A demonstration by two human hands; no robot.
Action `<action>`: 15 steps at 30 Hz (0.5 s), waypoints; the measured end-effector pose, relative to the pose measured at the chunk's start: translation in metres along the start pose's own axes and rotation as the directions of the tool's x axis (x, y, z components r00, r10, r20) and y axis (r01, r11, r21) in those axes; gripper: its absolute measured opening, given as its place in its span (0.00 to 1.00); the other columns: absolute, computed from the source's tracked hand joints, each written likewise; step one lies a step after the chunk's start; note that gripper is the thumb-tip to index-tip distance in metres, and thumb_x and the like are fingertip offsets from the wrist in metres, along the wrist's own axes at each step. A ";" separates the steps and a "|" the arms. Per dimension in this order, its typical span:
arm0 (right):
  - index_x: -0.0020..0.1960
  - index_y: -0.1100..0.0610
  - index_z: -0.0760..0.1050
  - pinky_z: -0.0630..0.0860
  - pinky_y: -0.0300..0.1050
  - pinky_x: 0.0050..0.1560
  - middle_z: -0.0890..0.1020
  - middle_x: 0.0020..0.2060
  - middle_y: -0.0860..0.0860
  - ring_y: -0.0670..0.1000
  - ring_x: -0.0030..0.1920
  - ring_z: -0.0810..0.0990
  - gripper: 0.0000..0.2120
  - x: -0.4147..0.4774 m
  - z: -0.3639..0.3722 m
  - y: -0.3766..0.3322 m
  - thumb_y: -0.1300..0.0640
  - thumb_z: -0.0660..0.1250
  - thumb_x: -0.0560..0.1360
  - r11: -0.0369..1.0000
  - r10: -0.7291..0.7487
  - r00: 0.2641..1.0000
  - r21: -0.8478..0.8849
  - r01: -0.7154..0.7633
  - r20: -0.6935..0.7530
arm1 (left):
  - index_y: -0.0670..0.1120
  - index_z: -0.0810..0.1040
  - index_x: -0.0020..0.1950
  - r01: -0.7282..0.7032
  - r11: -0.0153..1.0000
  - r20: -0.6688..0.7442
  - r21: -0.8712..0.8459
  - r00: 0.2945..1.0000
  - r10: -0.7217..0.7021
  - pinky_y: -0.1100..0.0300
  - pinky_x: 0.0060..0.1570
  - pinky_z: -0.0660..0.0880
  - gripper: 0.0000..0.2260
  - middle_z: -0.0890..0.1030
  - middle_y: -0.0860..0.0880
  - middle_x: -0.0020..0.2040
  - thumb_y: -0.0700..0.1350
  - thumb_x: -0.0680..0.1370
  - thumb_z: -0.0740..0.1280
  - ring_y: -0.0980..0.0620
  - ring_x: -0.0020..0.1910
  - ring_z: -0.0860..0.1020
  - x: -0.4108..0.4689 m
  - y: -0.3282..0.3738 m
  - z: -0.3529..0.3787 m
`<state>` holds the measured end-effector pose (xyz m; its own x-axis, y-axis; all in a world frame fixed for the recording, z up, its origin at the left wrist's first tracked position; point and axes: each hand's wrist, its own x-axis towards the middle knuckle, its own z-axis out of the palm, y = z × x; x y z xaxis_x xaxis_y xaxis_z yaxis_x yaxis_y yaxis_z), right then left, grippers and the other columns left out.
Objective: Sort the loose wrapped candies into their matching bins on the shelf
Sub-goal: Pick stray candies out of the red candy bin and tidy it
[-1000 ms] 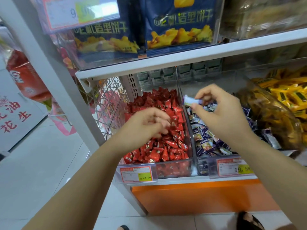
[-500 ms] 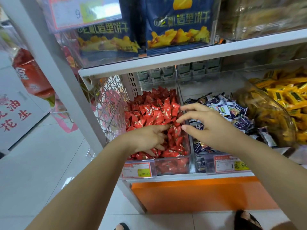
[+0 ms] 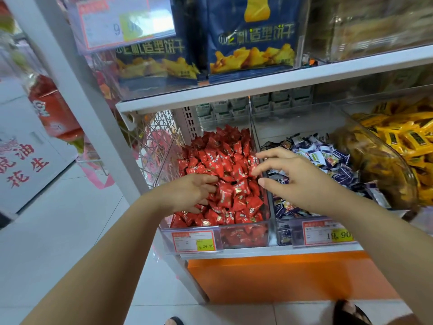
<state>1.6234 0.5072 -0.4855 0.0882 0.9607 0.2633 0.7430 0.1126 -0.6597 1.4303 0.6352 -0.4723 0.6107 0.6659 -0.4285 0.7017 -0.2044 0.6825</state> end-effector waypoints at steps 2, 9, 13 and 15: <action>0.50 0.43 0.78 0.59 0.36 0.59 0.68 0.63 0.39 0.36 0.60 0.66 0.06 0.000 -0.001 -0.001 0.54 0.65 0.76 1.000 0.006 1.000 0.000 -0.006 0.003 | 0.50 0.62 0.74 0.007 1.000 0.012 -0.006 1.000 -0.007 0.56 0.57 0.73 0.23 0.69 0.49 0.72 0.34 0.81 0.53 0.45 0.66 0.72 -0.004 -0.001 -0.003; 0.47 0.44 0.79 0.61 0.32 0.55 0.71 0.59 0.41 0.37 0.57 0.69 0.06 0.005 -0.003 -0.006 0.55 0.68 0.74 0.999 0.007 1.000 -0.041 -0.008 -0.006 | 0.52 0.77 0.56 -0.268 0.884 -0.237 0.384 0.896 0.375 0.65 0.41 0.74 0.10 0.80 0.49 0.53 0.41 0.80 0.61 0.56 0.41 0.78 0.005 0.023 0.001; 0.48 0.46 0.80 0.58 0.33 0.59 0.72 0.59 0.42 0.38 0.59 0.68 0.06 0.005 -0.004 -0.008 0.56 0.68 0.74 0.998 0.015 1.000 -0.067 -0.016 -0.018 | 0.52 0.72 0.67 -0.353 0.622 -0.068 0.699 0.833 0.549 0.43 0.69 0.60 0.21 0.69 0.49 0.68 0.56 0.75 0.65 0.47 0.69 0.64 0.037 0.028 0.031; 0.48 0.46 0.80 0.58 0.34 0.59 0.72 0.60 0.43 0.37 0.59 0.67 0.06 0.004 -0.004 -0.008 0.56 0.68 0.74 0.997 0.017 1.000 -0.077 -0.018 -0.010 | 0.54 0.67 0.71 -0.259 0.582 -0.014 0.771 0.907 0.422 0.36 0.70 0.53 0.28 0.62 0.51 0.71 0.62 0.74 0.65 0.47 0.72 0.57 0.044 0.024 0.039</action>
<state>1.6200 0.5089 -0.4763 0.1077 0.9599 0.2589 0.7900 0.0754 -0.6084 1.4886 0.6317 -0.4984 0.8446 0.5274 -0.0922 0.5330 -0.8445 0.0521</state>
